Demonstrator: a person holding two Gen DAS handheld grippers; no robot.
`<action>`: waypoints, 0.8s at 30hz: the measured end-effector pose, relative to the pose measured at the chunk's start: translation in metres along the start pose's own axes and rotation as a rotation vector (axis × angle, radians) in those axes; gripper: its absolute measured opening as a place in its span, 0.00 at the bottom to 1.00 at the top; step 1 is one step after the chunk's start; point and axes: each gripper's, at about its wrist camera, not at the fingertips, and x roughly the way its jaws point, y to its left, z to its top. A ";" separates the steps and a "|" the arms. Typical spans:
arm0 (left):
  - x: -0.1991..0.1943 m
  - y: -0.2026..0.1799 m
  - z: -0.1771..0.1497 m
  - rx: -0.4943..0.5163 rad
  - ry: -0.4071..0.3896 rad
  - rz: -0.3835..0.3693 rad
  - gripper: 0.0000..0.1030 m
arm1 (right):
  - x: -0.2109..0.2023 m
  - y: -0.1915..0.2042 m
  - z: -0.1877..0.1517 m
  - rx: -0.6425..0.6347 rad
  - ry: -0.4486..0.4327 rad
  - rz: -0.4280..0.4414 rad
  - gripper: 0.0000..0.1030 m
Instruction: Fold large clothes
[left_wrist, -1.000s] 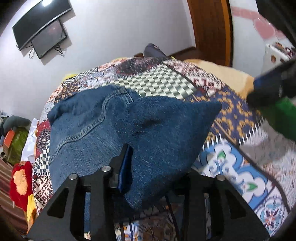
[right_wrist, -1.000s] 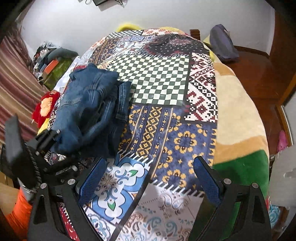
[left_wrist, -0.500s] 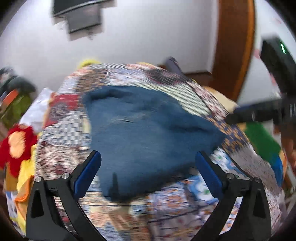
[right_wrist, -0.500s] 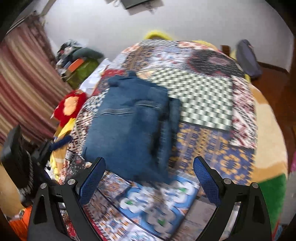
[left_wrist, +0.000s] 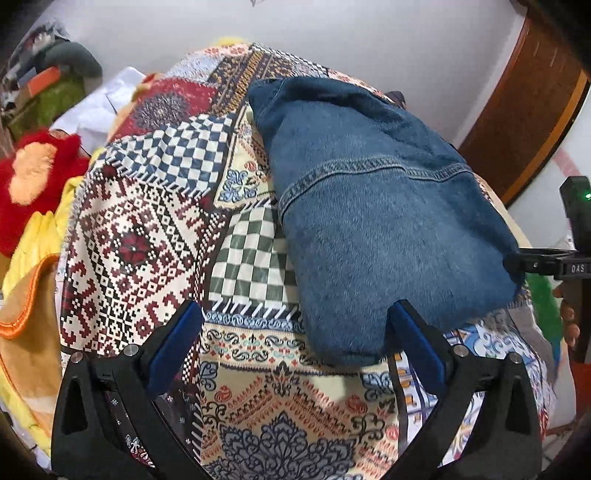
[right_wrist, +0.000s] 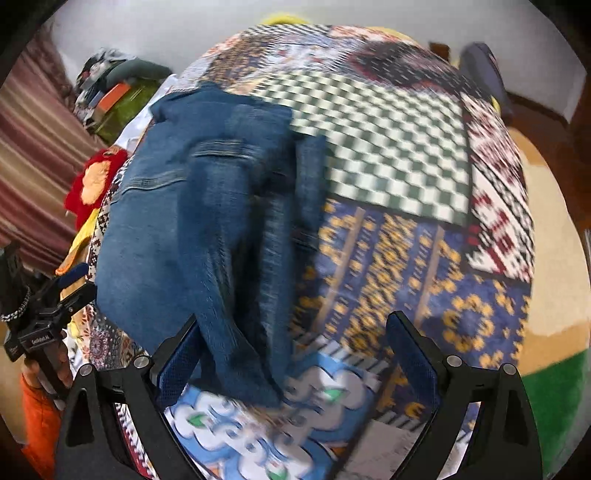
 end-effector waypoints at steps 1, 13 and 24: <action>-0.002 0.001 0.001 0.012 0.001 0.015 1.00 | -0.004 -0.006 -0.002 0.011 0.004 0.007 0.92; -0.029 0.009 0.078 0.103 -0.125 0.110 1.00 | -0.054 0.023 0.037 -0.137 -0.174 -0.107 0.93; 0.067 -0.004 0.161 0.078 -0.082 -0.001 1.00 | 0.007 0.067 0.115 -0.161 -0.141 0.053 0.93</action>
